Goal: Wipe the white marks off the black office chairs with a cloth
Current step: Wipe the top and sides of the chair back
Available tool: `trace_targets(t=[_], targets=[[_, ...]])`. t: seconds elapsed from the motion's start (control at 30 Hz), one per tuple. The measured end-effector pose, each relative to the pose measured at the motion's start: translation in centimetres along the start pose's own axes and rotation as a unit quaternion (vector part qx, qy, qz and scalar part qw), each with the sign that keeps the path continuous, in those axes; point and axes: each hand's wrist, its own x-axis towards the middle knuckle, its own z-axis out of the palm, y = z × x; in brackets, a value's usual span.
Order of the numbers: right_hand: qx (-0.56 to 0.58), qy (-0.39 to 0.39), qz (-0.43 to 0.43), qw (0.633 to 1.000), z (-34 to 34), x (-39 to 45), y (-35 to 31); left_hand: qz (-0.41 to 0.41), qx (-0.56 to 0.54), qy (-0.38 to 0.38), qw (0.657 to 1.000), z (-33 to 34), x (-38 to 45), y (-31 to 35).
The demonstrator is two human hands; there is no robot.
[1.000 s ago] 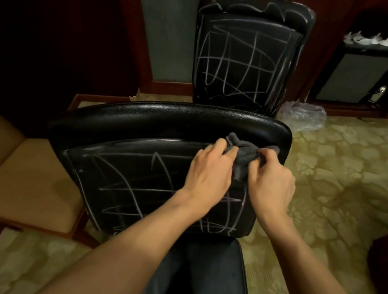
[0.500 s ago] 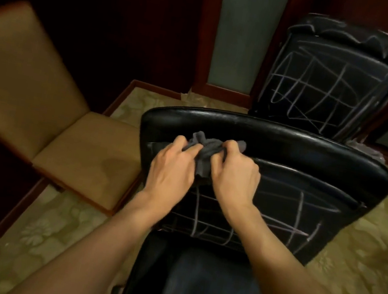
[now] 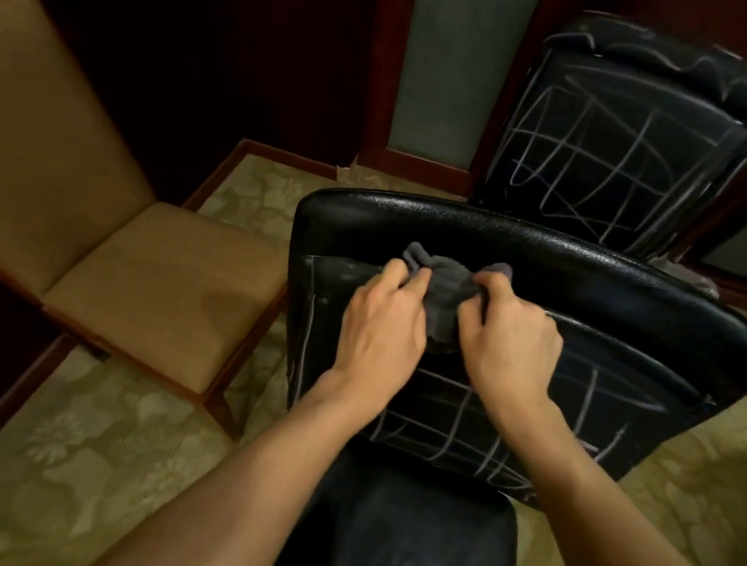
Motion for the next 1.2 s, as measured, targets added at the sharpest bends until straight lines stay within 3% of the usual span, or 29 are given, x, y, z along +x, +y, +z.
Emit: trace_targets(t=[0.3, 0.47, 0.67, 0.83, 1.03, 1.2], targets=[[0.049, -0.016, -0.077, 0.996, 5.5, -0.1, -11.4, -0.078, 0.031, 0.067, 0.994, -5.2, -2.6, -10.1], [0.063, -0.006, -0.118, 0.991, 7.3, -0.9, -13.9, -0.127, 0.029, 0.09, 0.987, -5.9, -3.1, -12.4], [0.027, 0.0, -0.163, 0.986, 5.6, -0.3, -9.5, -0.123, 0.008, 0.086, 0.989, -4.3, -2.5, -9.1], [0.016, 0.019, -0.114, 0.993, 3.5, 0.2, -4.6, -0.071, -0.012, 0.065, 0.995, -2.0, -1.4, -5.2], [0.047, 0.1, -0.057, 0.992, 1.2, -1.2, 3.1, -0.006, -0.079, 0.045, 0.996, 1.8, -1.4, 0.5], [0.069, 0.096, -0.066, 0.991, 1.2, -2.9, 6.9, -0.057, -0.172, 0.035, 0.983, 2.8, -2.1, 1.6]])
